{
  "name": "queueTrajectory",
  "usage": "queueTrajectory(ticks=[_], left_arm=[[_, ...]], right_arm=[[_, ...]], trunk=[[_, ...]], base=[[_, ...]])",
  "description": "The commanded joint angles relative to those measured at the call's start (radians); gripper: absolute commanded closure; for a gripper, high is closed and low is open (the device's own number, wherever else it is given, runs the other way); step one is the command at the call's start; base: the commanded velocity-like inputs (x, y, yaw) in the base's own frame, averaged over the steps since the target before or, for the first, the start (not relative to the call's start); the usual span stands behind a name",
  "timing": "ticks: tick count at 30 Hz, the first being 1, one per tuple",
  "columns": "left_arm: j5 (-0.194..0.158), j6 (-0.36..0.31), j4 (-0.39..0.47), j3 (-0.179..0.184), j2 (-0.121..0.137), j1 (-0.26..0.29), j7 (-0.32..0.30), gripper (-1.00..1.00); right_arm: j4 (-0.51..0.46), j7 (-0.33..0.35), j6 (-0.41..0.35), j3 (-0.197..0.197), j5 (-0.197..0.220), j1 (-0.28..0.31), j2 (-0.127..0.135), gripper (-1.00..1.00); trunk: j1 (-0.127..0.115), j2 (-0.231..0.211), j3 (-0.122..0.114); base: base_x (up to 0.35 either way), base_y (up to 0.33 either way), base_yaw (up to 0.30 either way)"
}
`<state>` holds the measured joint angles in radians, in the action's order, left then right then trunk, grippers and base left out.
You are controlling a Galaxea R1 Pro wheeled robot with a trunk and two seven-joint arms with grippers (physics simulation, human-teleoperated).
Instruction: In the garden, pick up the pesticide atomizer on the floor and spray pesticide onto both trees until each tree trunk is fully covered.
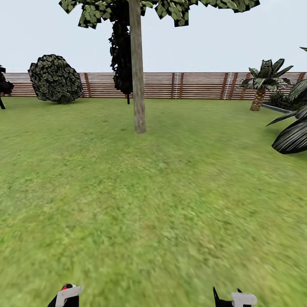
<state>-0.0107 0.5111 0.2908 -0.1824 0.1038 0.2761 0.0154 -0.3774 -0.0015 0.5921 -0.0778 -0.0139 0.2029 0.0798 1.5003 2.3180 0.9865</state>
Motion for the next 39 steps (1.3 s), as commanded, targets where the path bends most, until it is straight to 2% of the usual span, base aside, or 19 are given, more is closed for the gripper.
queueTrajectory(ticks=[1,39], left_arm=[[0.000,0.000,0.000,0.000,0.000,0.000,0.000,1.00],[0.000,0.000,0.001,0.000,0.001,0.000,0.000,1.00]], right_arm=[[0.000,0.000,0.000,0.000,0.000,0.000,0.000,-1.00],[-0.002,0.001,0.000,-0.002,0.000,0.000,0.002,-1.00]], trunk=[[0.000,0.000,0.000],[0.000,0.000,0.001]], base=[[0.338,0.000,0.000],[0.338,0.000,0.000]])
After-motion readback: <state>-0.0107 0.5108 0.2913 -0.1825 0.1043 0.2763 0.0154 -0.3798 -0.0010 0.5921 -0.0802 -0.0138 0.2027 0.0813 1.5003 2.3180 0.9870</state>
